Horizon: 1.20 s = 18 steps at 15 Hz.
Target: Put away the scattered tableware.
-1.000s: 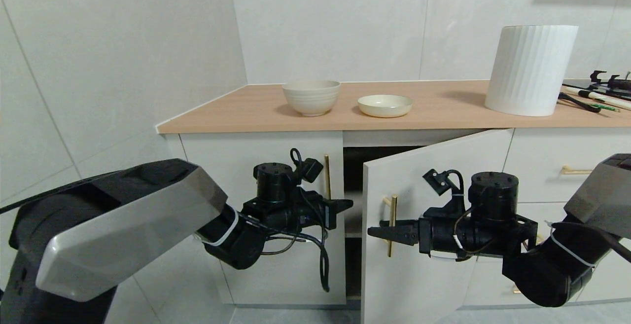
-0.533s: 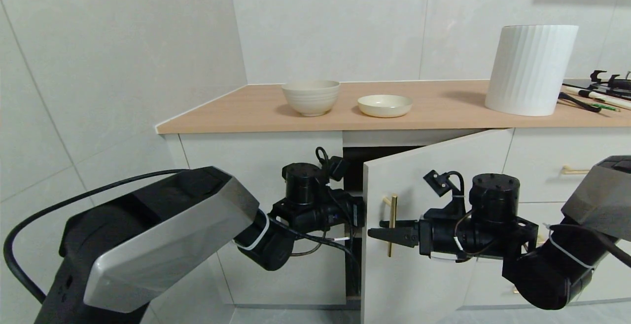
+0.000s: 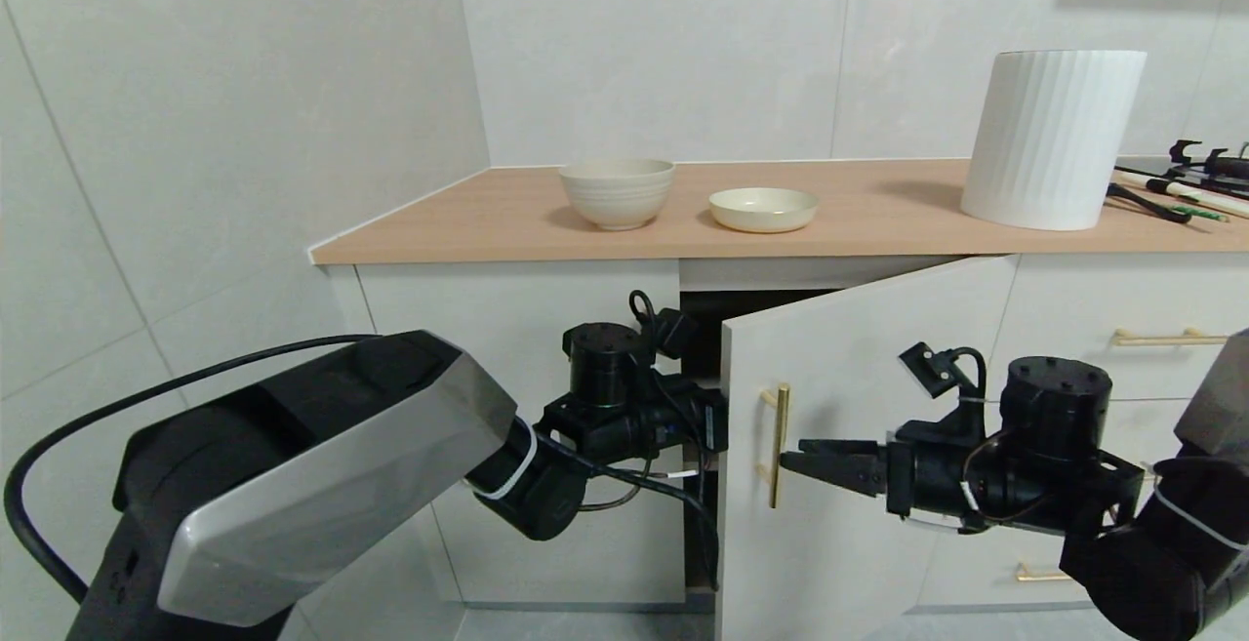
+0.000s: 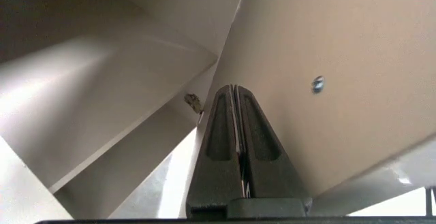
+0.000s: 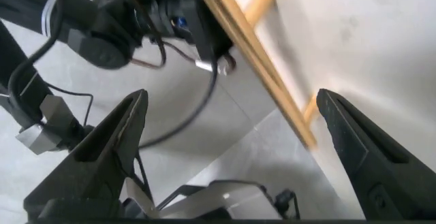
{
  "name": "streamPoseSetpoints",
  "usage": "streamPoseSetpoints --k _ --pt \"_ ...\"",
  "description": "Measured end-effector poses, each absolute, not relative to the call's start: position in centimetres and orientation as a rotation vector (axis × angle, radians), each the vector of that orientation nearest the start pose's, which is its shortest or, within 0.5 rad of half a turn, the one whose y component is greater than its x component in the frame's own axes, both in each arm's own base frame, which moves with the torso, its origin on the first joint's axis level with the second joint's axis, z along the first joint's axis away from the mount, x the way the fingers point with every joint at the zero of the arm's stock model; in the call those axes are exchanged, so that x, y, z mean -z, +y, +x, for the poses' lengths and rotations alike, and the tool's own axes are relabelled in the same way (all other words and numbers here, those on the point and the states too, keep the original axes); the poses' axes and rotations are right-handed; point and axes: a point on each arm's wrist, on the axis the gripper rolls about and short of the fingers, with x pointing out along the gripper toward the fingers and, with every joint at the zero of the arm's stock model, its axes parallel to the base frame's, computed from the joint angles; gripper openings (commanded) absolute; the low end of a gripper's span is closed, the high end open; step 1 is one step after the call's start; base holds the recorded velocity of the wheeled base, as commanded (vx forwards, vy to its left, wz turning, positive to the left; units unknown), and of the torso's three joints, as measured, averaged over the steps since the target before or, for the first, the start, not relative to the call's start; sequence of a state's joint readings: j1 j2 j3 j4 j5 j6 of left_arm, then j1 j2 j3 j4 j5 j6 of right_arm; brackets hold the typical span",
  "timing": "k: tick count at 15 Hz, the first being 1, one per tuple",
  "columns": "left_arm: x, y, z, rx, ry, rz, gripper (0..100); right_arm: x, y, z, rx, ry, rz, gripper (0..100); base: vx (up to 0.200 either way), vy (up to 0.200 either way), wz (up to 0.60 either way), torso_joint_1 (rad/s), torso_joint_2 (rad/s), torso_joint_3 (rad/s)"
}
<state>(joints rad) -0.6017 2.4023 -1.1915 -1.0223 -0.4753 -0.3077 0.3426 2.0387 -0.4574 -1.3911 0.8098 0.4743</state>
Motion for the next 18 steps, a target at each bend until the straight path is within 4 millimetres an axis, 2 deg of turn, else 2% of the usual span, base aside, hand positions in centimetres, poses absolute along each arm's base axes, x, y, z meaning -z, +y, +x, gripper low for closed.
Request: streamPoseSetpoints --k 5,7,11,13,18 --pt "-5.4 -26.4 35.5 1.040 0.393 -0.300 0 -7.8 9.9 23.1 -1.070 0.505 0.460 100 0.000 0.000 0.00 0.000 0.00 0.000" --pt "-5.7 -26.6 35.1 1.048 0.395 -0.301 0 -7.9 9.8 20.6 -1.099 0.519 0.450 100 0.000 0.000 0.00 0.000 0.00 0.000" --pt "-6.3 -27.4 34.2 1.073 0.414 -0.324 0 -7.9 9.6 17.7 -1.139 0.547 0.426 100 0.000 0.000 0.00 0.000 0.00 0.000" --pt "-6.9 -28.0 33.6 1.095 0.420 -0.343 0 -7.8 9.6 17.0 -1.151 0.556 0.414 100 0.000 0.000 0.00 0.000 0.00 0.000" --pt "-7.6 -28.6 33.1 1.121 0.414 -0.346 0 -7.8 9.7 16.7 -1.159 0.564 0.412 100 -0.200 0.000 0.00 0.002 0.00 0.005"
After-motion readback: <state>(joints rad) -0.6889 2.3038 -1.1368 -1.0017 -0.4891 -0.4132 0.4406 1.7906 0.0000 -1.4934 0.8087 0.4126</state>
